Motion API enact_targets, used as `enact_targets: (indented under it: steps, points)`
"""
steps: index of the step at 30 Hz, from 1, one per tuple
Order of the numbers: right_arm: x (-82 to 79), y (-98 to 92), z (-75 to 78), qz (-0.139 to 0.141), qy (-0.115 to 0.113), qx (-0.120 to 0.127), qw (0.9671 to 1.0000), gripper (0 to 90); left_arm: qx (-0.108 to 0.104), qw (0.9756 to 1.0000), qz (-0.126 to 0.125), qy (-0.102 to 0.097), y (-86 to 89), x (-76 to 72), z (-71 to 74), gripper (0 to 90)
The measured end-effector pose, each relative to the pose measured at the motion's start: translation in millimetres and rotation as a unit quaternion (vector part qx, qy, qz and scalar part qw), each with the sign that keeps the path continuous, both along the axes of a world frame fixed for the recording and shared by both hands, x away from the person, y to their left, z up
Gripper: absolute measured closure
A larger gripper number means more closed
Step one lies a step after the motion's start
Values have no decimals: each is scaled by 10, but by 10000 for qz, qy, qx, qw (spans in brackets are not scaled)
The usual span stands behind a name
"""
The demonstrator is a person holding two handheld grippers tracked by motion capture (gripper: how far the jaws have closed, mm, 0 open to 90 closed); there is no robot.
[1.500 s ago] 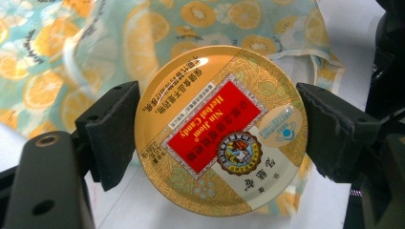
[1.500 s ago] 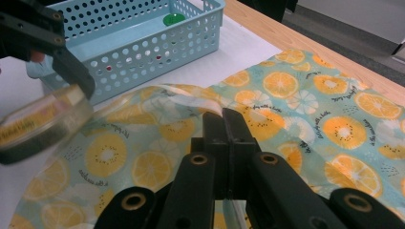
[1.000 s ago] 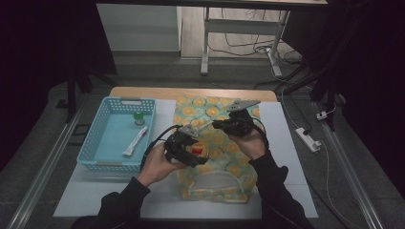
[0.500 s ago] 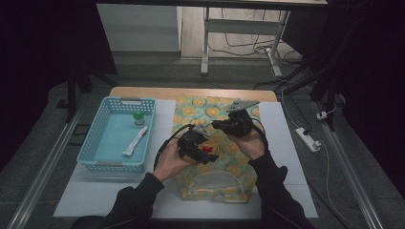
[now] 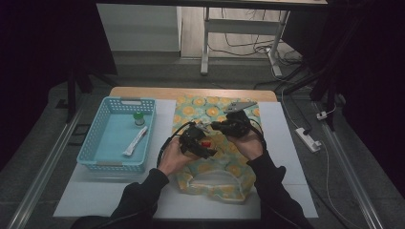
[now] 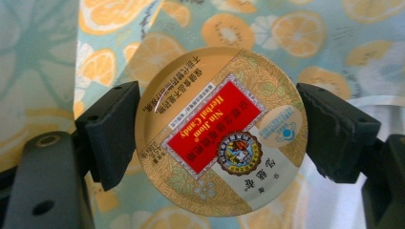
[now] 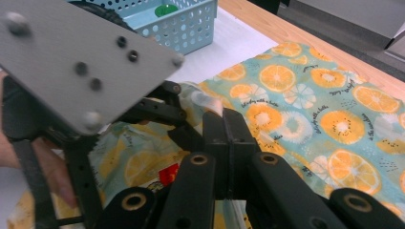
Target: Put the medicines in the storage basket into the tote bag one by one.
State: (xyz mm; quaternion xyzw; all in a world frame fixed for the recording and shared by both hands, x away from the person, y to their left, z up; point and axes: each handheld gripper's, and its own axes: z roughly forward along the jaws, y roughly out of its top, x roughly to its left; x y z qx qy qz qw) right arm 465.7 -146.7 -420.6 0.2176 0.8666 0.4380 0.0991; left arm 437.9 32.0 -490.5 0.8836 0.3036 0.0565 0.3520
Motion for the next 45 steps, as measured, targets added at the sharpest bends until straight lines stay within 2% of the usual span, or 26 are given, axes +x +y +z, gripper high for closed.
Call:
enact_targets:
  steps: [10, 13, 19, 21, 24, 31, 35, 39, 45]
  points:
    - [20, 24, -55, -21, 11, -81, 10000, 900, 270, 9995, 172, -29, -63, 116, -102, 197]
    - [22, 32, -73, -25, 11, -130, 9999, 900, 293, 9993, 245, -19, -83, 135, -136, 196]
    - [33, 22, -87, -60, 41, -142, 9999, 900, 212, 9989, 412, 6, -74, 168, -223, 194]
    - [38, 26, -98, -60, 47, -143, 9999, 900, 123, 9991, 417, 10, -55, 169, -225, 191]
    - [38, 30, -101, -59, 54, -146, 9999, 900, 144, 9989, 447, -33, -45, 158, -206, 169]
    - [33, 22, -90, -63, 44, -123, 9999, 900, -33, 9995, 329, -23, -33, 101, -97, 109]
    - [35, 17, -86, -52, 38, -107, 9999, 900, -7, 9997, 239, -24, -35, 51, -41, 92]
    - [32, 13, -76, -40, 52, -89, 9999, 900, -241, 9995, 186, 112, 22, 2, 8, 76]
    - [23, 21, -71, -12, 46, -84, 10000, 900, -425, 9988, 77, 220, 111, -58, 50, 27]
